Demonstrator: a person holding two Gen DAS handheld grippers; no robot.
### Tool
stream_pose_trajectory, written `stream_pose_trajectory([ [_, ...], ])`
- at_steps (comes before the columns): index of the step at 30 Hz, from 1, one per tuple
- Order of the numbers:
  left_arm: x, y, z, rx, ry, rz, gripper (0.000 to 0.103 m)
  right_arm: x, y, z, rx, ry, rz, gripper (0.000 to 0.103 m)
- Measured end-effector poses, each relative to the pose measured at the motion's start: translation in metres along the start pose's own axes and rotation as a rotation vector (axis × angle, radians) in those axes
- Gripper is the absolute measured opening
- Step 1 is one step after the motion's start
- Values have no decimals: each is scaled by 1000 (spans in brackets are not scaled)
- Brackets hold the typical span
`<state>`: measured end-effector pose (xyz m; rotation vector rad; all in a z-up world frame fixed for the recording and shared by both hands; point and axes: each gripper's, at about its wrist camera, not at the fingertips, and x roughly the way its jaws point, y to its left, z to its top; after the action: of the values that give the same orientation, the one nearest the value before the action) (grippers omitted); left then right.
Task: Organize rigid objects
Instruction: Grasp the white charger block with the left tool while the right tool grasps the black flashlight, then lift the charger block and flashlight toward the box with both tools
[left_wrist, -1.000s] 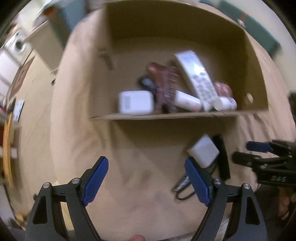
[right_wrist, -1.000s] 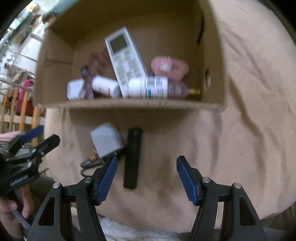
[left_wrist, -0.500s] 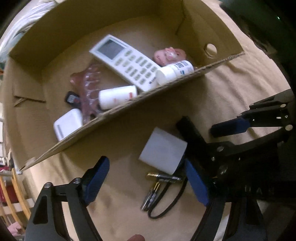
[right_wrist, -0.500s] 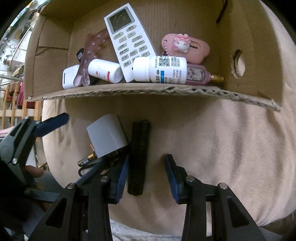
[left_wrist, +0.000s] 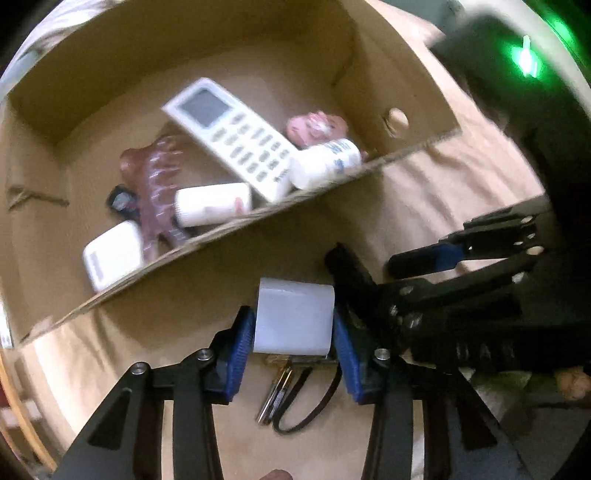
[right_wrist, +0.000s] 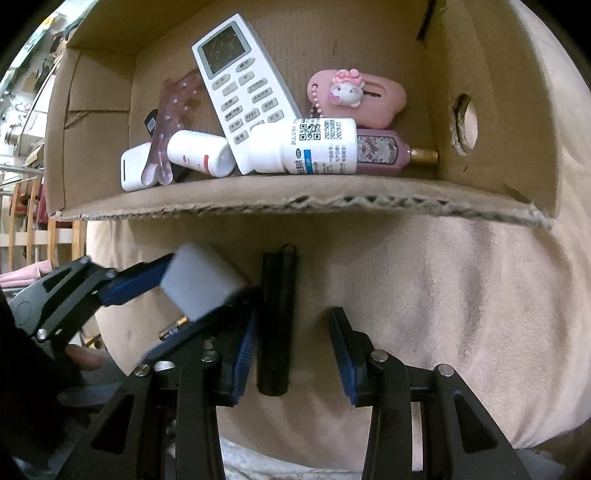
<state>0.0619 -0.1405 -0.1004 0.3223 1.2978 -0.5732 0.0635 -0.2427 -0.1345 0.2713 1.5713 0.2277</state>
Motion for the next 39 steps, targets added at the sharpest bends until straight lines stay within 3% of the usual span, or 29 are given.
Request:
stream_pose_trajectory([
  [8,-47,68,-38,-292,-71,-7,39,-5,-7,4,19,-14,0,43],
  [14,-40,102,-63,-417,-18,40,39,0,5,4,-14,-8,-33,43],
  [18,-23,100,-67,-421,51,96,39,7,19,4,-68,-9,-97,43],
  [24,-8,89,-59,-393,64,150,39,17,37,-1,-167,-23,-217,43],
  [26,-3,84,-56,-385,66,164,39,17,39,-2,-179,-32,-226,39],
  [27,-2,82,-55,-381,68,171,39,16,40,-2,-188,-39,-228,28],
  [29,-2,81,-56,-377,68,175,39,11,42,-4,-198,-58,-231,21],
  [35,-12,73,-61,-377,70,210,38,-19,45,-13,-197,-127,-198,20],
  [39,-25,70,-69,-359,62,277,38,-44,36,-24,-156,-169,-157,20],
])
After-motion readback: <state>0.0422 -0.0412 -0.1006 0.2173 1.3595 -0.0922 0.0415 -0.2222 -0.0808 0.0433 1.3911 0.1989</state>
